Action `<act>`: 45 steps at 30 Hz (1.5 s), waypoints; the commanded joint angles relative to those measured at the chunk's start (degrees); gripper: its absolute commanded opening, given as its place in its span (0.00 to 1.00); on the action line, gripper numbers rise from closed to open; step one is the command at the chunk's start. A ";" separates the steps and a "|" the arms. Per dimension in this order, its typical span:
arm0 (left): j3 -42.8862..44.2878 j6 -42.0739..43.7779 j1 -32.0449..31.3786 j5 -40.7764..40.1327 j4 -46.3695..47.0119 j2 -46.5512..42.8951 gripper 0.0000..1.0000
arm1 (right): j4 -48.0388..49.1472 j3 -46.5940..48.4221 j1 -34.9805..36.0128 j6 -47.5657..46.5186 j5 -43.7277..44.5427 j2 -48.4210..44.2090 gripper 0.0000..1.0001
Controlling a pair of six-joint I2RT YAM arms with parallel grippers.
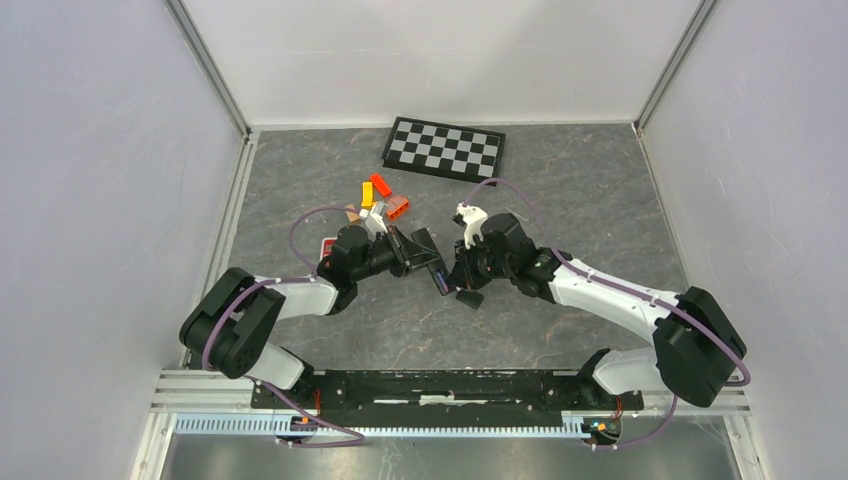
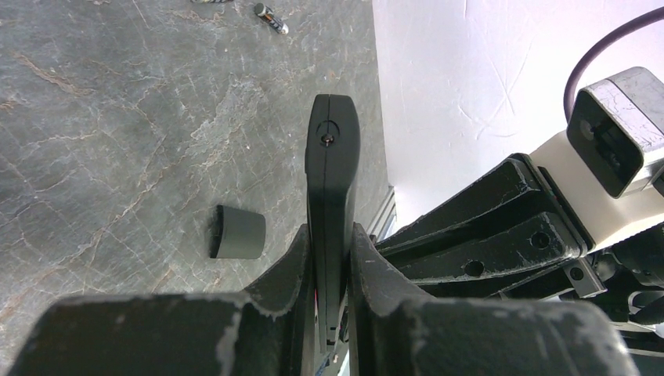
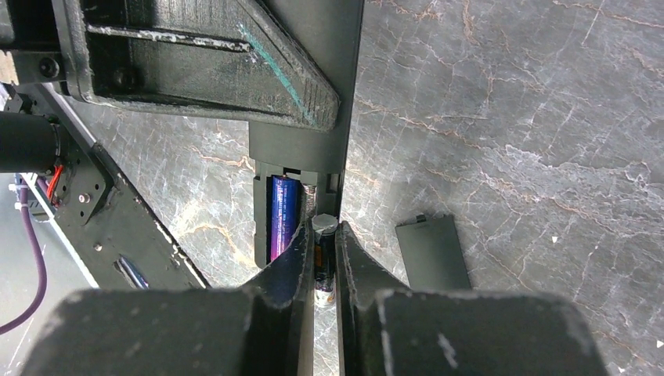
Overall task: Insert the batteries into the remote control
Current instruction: Load the battery into the remote control.
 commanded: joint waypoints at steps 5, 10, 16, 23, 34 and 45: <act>-1.17 -0.81 -0.02 -2.67 1.67 -1.16 0.02 | 1.25 1.89 0.33 1.23 3.10 -5.18 0.12; -1.67 -1.42 0.13 -4.50 0.03 -2.37 0.02 | 1.54 0.94 0.31 1.71 3.57 -6.11 0.12; -1.87 -1.44 0.33 -5.23 -0.94 -2.85 0.02 | 2.74 -0.20 0.24 2.23 3.71 -6.67 0.12; -1.46 -4.76 0.33 -2.88 2.98 -1.04 0.02 | 2.12 0.25 0.37 1.92 2.66 -4.81 0.14; -1.34 -10.33 0.30 -0.70 10.12 2.91 0.02 | 1.78 1.62 1.30 1.28 2.48 -2.75 0.20; -1.06 -12.43 0.33 -0.11 12.29 4.06 0.02 | 1.72 1.41 1.74 1.67 2.77 -1.31 0.24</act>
